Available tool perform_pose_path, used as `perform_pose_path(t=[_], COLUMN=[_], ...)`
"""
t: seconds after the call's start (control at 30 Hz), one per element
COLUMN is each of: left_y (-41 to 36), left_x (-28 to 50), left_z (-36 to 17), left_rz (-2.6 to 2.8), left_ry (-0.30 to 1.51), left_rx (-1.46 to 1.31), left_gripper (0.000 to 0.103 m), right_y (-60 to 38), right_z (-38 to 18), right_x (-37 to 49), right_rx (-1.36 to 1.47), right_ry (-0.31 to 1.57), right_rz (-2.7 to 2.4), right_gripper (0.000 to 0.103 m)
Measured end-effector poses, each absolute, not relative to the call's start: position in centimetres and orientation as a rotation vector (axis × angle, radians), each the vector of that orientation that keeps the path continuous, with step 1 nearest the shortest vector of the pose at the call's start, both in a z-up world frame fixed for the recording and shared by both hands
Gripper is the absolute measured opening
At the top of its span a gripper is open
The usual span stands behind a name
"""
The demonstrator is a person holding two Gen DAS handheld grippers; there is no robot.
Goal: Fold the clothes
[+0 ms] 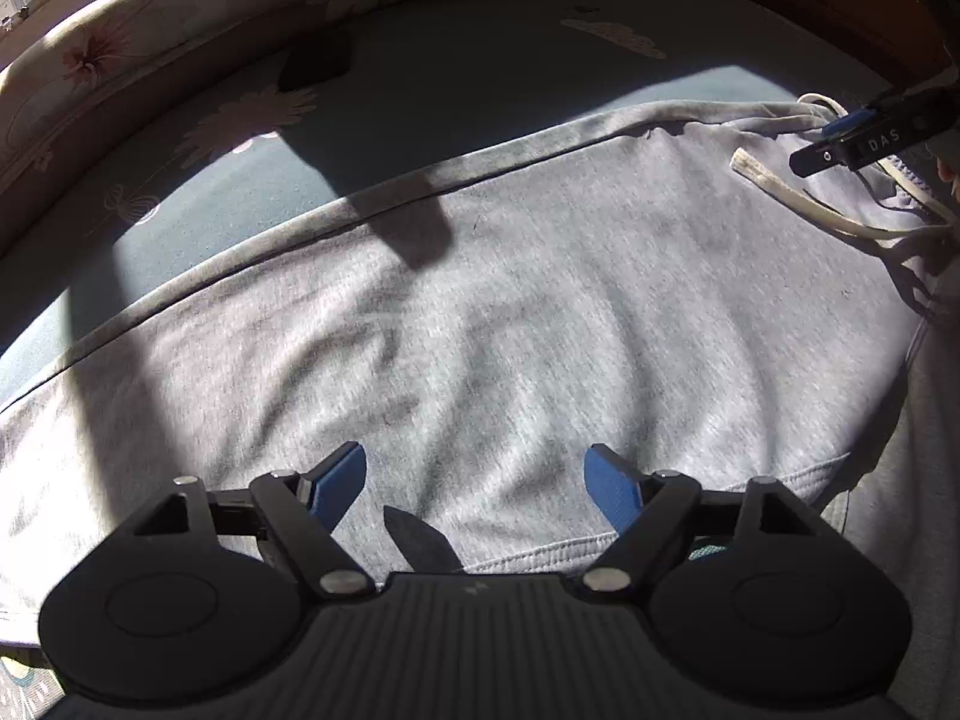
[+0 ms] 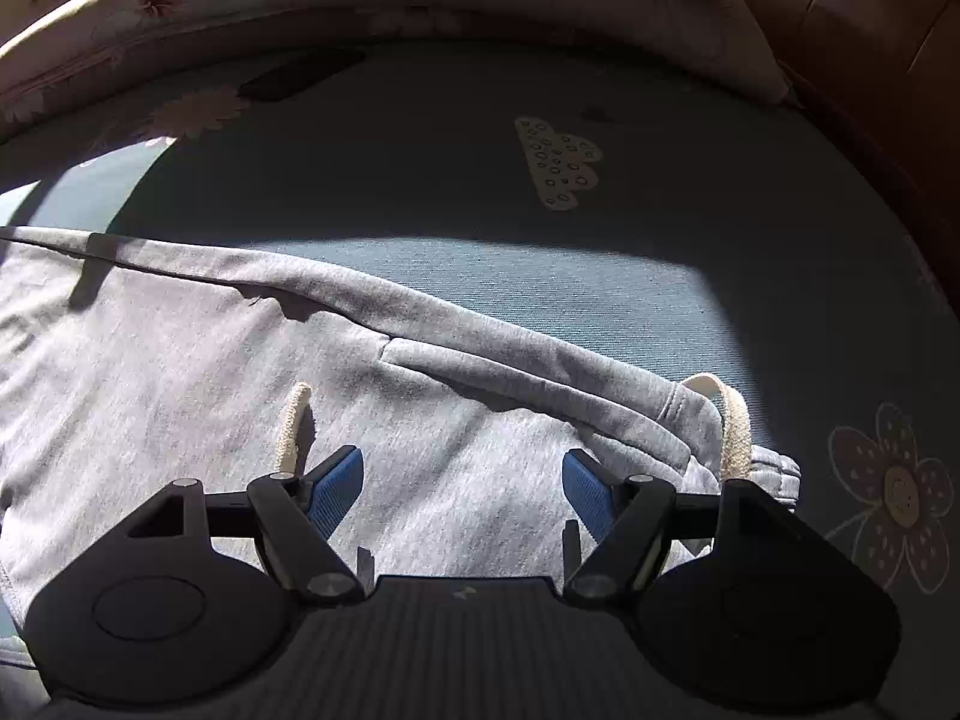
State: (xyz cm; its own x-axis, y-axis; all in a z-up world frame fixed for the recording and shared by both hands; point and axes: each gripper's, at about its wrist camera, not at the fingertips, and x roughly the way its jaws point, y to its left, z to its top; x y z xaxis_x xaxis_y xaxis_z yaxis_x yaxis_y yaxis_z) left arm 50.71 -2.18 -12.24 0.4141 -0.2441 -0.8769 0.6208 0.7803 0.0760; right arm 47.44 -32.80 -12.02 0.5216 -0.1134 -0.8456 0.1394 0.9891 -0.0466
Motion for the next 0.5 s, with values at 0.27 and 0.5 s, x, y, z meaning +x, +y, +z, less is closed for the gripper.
perform_pose_path(t=[0.27,0.5], left_y=[-0.3,0.8], left_x=[51.9,51.8], left_z=[-13.5,-13.3], left_rz=[-0.516,-0.504], left_ry=[1.015,1.02], left_rx=[0.374,0.379], left_gripper=[0.082,0.082], right_y=[-38.2,-38.4], right_z=[-14.1,-12.4], right_x=[49.9,44.9], right_rx=[0.297,0.424], right_ry=[0.996,1.061], right_rz=[-0.191,-0.118], right_gripper=[0.089,0.088])
